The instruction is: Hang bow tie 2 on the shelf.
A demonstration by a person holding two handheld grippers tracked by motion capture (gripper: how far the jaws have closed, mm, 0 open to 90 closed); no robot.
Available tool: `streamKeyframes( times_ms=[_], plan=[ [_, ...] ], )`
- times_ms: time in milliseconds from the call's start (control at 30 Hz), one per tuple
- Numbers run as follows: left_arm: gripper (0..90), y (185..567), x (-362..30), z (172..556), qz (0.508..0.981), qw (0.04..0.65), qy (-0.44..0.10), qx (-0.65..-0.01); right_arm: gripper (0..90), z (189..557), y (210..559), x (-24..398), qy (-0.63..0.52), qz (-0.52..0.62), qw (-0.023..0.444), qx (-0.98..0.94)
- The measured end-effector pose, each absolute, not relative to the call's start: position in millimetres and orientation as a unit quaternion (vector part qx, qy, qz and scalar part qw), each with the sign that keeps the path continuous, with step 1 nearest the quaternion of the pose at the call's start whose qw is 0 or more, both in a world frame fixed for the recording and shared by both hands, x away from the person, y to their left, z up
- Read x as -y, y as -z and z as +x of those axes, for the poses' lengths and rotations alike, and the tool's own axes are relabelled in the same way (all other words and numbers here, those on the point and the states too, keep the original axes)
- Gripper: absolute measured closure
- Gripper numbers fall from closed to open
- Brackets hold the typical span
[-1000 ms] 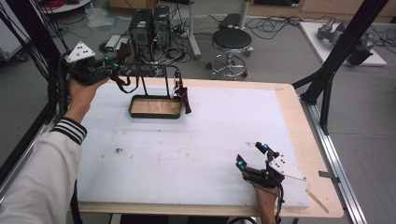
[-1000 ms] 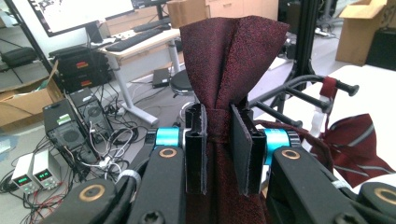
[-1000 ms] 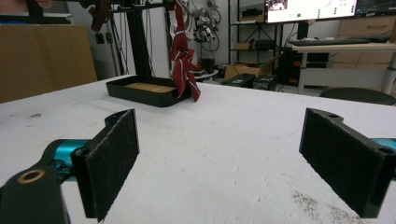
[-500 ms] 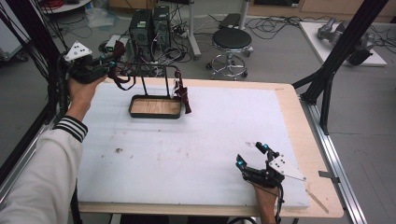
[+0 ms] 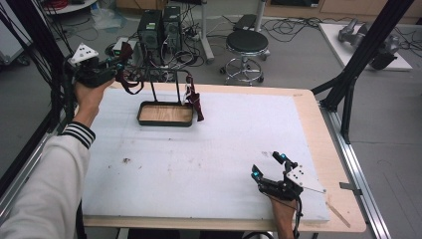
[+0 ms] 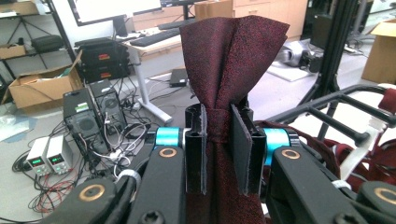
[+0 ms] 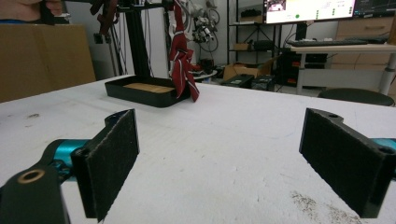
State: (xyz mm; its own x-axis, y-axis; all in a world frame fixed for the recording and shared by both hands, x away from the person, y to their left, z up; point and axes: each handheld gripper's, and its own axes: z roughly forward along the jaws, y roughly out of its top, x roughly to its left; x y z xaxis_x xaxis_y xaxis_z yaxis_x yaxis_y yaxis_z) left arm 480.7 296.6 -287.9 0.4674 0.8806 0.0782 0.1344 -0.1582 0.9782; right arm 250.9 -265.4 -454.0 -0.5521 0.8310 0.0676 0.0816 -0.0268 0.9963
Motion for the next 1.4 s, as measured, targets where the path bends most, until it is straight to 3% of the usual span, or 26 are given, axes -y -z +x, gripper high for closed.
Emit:
streamKeyframes(
  times_ms=[1400],
  plan=[
    [72.3, 311.7, -310.4, 486.2, 0.686, 0.489, -0.333, -0.424, 11.1, 250.1, 454.1, 264.7, -0.616, 0.364, 0.306, -0.628]
  ],
)
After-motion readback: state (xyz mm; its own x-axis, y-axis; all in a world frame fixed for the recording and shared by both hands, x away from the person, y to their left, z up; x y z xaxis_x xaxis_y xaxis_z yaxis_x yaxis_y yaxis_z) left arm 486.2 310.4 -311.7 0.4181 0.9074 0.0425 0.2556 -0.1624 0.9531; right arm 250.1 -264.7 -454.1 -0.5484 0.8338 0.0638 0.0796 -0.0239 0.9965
